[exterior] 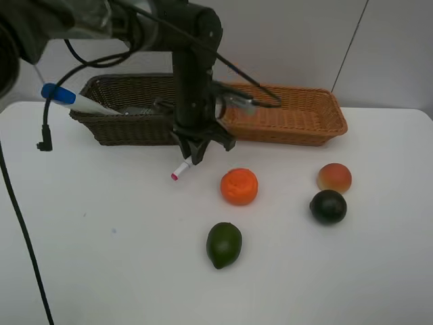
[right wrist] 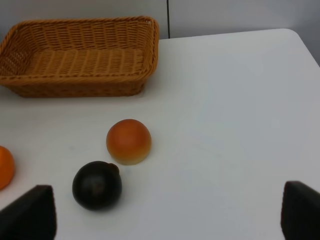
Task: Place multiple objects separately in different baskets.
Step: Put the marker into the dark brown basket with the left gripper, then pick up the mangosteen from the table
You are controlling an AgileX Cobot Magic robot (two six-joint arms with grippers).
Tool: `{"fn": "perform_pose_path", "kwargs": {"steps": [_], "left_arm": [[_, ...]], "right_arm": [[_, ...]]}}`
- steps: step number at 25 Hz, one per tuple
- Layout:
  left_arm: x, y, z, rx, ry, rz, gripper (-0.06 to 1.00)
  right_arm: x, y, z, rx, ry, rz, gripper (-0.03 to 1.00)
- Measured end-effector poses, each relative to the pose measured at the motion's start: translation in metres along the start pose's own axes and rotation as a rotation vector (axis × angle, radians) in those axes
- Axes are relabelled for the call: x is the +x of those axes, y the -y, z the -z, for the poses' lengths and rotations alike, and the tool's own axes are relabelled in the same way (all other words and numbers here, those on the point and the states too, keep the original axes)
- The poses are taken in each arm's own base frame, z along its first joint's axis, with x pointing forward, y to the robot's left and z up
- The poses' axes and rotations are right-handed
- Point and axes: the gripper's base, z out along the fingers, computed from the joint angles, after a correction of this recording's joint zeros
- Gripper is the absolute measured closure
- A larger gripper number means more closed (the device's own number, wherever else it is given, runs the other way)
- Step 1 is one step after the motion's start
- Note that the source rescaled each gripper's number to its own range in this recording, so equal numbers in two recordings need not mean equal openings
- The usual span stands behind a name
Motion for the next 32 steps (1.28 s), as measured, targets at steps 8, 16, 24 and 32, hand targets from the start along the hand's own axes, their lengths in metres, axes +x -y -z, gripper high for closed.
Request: {"fn": "perform_pose_path", "kwargs": {"steps": [8, 16, 24, 32], "left_arm": [[-0.006, -0.042, 0.097, -0.015, 0.423, 0.095, 0.93], [-0.016, -0.141, 0.078, -0.074, 0.606, 0.316, 0.93], [-0.016, -0.167, 0.061, -0.113, 0.600, 0.353, 0.21], [-0.004, -0.165, 0.074, -0.101, 0.451, 0.393, -0.05]], "right_arm": [[0.000, 0.000, 0.000, 0.000, 0.000, 0.000, -0.02], [0.000, 0.000, 0.000, 0.000, 0.000, 0.000, -0.02], [0.000, 0.000, 0.000, 0.000, 0.000, 0.000, -0.02], [0.000, 0.000, 0.000, 0.000, 0.000, 0.000, -0.02]]}}
